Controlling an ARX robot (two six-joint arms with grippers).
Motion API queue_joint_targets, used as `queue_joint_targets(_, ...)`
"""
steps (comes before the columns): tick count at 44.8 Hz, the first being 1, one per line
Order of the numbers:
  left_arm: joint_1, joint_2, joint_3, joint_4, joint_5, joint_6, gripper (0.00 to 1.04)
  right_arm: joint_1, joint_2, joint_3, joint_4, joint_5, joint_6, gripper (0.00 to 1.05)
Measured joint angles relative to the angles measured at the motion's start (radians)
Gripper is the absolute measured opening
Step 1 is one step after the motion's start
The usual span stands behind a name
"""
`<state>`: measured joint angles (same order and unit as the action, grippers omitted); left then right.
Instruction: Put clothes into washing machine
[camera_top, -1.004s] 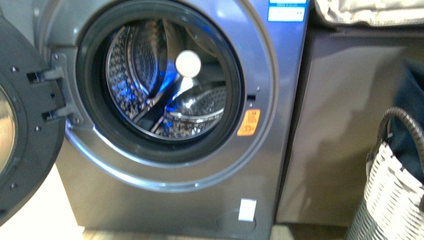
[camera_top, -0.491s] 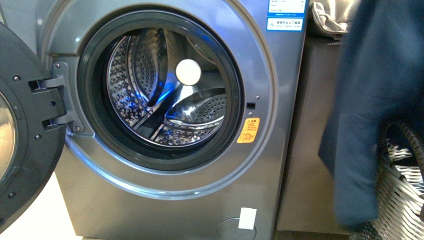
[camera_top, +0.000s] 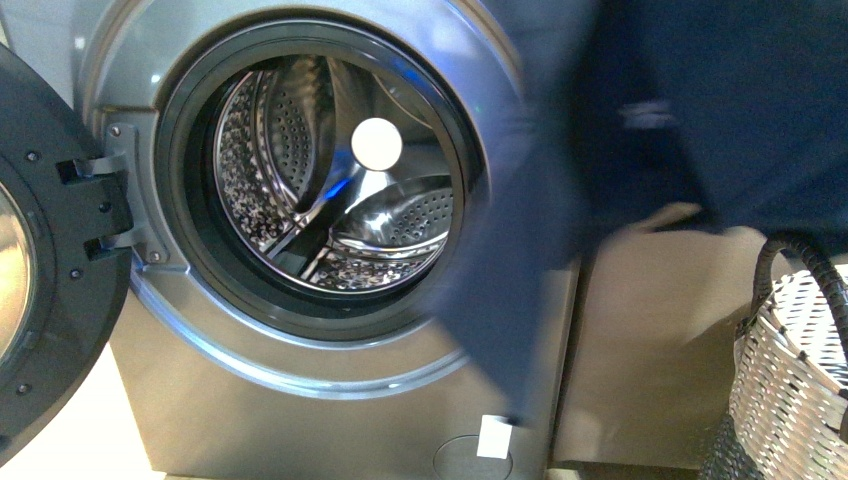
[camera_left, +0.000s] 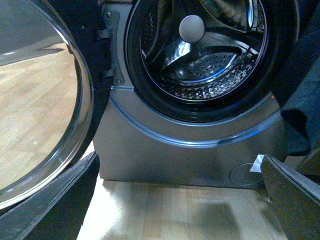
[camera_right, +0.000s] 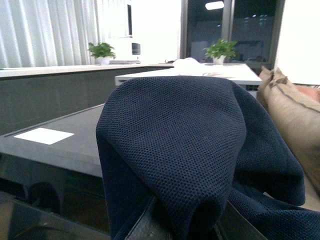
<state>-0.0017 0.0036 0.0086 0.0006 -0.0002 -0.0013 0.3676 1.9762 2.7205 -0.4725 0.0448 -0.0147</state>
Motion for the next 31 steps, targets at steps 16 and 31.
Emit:
queue_joint_targets(16,0.0,0.0,0.0,0.0,0.0,0.0,0.98,0.052,0.068,0.154,-0.098,-0.178,0.151,0.07)
queue_joint_targets(31,0.0,0.0,0.0,0.0,0.0,0.0,0.98,0.04,0.078,0.164,-0.119,-0.329,0.184,0.07)
